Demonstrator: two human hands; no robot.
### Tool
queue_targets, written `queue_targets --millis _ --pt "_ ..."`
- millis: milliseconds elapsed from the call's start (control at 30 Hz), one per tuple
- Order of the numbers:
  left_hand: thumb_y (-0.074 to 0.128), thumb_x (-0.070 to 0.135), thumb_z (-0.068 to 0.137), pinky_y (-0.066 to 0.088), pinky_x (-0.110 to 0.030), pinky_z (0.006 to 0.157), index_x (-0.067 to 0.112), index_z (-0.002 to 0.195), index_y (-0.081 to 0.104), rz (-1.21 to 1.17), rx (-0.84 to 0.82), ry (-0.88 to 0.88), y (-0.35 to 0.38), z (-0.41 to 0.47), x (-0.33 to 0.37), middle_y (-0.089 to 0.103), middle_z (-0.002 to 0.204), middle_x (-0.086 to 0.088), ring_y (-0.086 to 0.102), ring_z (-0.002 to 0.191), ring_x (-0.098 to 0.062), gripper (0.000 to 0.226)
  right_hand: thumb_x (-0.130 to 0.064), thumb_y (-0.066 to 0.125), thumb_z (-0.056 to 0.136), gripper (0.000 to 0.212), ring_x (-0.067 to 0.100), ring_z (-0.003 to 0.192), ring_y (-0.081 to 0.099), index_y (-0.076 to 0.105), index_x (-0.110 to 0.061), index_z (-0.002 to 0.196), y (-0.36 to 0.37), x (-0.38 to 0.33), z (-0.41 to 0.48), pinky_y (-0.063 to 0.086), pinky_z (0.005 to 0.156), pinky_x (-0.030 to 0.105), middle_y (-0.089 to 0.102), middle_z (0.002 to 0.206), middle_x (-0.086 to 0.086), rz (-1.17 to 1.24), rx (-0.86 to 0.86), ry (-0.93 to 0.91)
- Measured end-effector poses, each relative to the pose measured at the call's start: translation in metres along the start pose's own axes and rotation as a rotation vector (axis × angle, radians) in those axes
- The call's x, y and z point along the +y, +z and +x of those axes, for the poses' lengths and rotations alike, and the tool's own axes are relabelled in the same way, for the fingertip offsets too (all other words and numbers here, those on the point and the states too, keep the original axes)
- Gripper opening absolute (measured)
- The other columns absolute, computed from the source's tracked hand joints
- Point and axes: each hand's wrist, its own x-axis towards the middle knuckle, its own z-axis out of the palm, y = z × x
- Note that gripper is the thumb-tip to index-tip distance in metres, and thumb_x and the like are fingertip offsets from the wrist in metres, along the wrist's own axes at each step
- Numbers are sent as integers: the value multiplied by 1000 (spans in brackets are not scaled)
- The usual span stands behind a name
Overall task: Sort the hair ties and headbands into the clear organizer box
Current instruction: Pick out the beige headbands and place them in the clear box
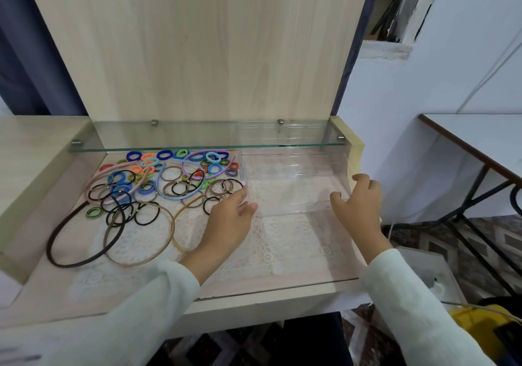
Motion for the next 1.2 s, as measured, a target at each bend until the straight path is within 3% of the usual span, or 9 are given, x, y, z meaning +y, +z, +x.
queue_targets --millis 133,267,433,633,733,833,933,1200 --pt "61 21 97 36 -13 94 13 145 46 16 -14 -38 2 -4 -4 52 145 -2 50 115 3 51 -17 63 82 52 37 108 42 45 -1 128 -1 7 -6 36 92 43 46 123 21 -11 25 6" --pt "61 23 97 34 -13 94 12 146 45 54 -42 -72 3 -7 -6 52 145 -4 52 128 -9 52 -17 63 82 52 38 110 42 46 0 127 1 13 -9 36 92 42 48 122 22 -23 -4 18" --pt "61 27 97 31 -15 99 14 146 45 141 -99 -103 -2 1 -4 51 146 -2 49 133 -12 53 -21 62 84 51 36 109 42 45 -1 128 2 13 -7 37 89 43 48 121 21 -67 -20 12" --pt "54 31 100 33 -20 102 14 153 31 253 -167 -96 -5 6 3 46 150 -5 47 135 -16 60 -24 56 87 44 40 107 43 48 1 122 6 9 -9 33 93 43 50 119 23 -219 -32 0" --pt "48 37 101 38 -28 104 17 157 17 381 -189 -57 -5 6 9 46 149 -12 46 134 -23 66 -28 52 89 44 40 119 39 50 1 123 11 7 -11 28 103 46 49 127 23 -299 -19 -38" --pt "41 38 103 24 -29 115 17 158 12 459 -185 67 -3 4 15 24 162 -5 26 147 -20 65 -35 47 95 53 38 140 22 43 -3 136 14 2 -12 14 115 49 36 147 21 -315 -69 -129" --pt "31 39 106 12 -29 119 18 158 9 572 -235 178 3 3 16 1 165 6 -1 151 -10 61 -38 36 99 55 31 148 5 33 -8 145 18 -3 -17 3 119 47 19 158 14 -354 -133 -247" --pt "24 43 106 7 -30 121 16 158 7 751 -256 207 15 3 0 -8 165 3 -11 151 -12 62 -53 -2 85 82 28 148 -3 23 -10 151 32 3 -20 -6 118 41 9 160 14 -407 -193 -280"
